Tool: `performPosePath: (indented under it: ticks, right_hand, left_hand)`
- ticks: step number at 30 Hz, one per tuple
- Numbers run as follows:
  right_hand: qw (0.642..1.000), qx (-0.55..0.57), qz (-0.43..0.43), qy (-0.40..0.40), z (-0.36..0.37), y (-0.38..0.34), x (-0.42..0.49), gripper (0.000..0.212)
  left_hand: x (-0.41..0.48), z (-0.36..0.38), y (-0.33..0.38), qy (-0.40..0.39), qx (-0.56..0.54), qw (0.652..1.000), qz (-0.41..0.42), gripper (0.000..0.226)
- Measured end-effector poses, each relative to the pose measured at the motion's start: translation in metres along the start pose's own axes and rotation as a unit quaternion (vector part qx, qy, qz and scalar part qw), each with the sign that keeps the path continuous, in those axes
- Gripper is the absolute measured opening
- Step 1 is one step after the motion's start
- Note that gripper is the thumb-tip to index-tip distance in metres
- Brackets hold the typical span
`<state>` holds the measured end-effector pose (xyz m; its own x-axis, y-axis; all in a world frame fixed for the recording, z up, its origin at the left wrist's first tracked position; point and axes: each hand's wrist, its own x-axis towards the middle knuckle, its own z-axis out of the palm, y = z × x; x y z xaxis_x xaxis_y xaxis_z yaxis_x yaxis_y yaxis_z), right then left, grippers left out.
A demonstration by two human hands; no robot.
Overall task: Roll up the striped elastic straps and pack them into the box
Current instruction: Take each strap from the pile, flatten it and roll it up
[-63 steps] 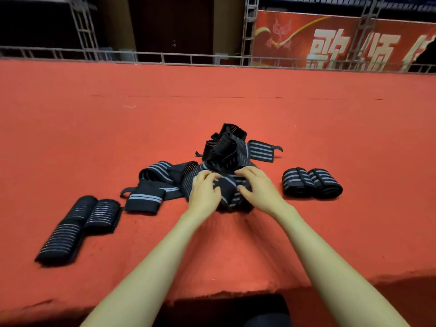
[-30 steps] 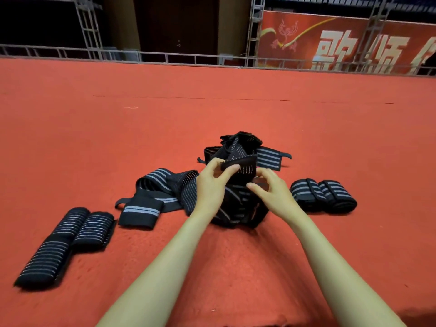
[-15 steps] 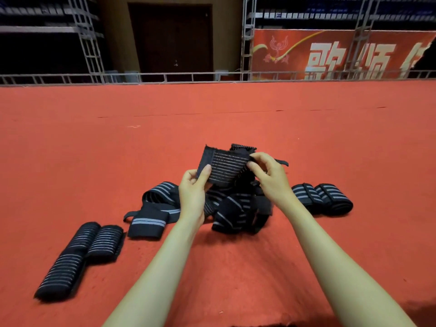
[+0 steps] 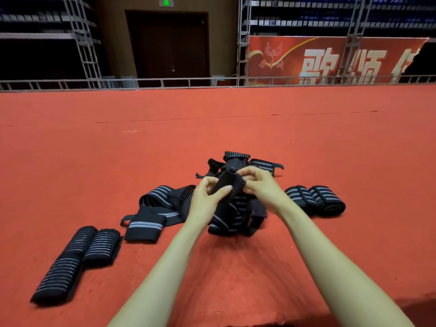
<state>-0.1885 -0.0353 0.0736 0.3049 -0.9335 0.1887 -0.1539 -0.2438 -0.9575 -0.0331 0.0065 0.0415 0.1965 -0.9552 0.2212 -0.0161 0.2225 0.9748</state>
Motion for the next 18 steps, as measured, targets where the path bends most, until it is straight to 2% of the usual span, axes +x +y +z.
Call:
performPosePath:
  ticks: [3,4,6,7,9,11,13,18]
  right_hand:
    - [0.995,0.093,0.013,-0.010,-0.009,0.008,-0.004,0.017]
    - [0.999,0.053,-0.004,0.014,-0.013,0.013,-0.002,0.017]
    - [0.987,-0.131,-0.047,0.077,-0.019,0.026,0.004,0.024]
    - [0.971,-0.215,-0.064,0.086,-0.020,0.033,0.008,0.030]
    - [0.946,-0.309,-0.079,0.063,-0.019,0.046,0.016,0.044]
    - [0.935,-0.347,-0.073,0.026,-0.013,0.054,0.019,0.052]
    - [0.921,-0.383,-0.076,0.012,-0.005,0.060,0.022,0.051]
    - [0.896,-0.415,-0.136,0.077,0.010,0.059,0.041,0.035]
  left_hand:
    - [0.001,-0.007,-0.006,0.036,0.032,0.999,0.000,0.017]
    - [0.001,-0.010,-0.009,0.034,0.052,0.998,0.004,0.016]
    - [-0.001,-0.016,-0.016,-0.005,0.103,0.995,0.008,0.014]
    - [-0.002,-0.017,-0.020,-0.035,0.122,0.992,0.004,0.015]
    - [-0.007,-0.020,-0.024,-0.081,0.139,0.987,-0.007,0.015]
    - [-0.011,-0.024,-0.027,-0.099,0.142,0.985,-0.001,0.016]
    - [-0.014,-0.026,-0.027,-0.114,0.129,0.985,0.006,0.020]
    - [-0.015,-0.028,-0.027,-0.090,0.085,0.992,-0.001,0.019]
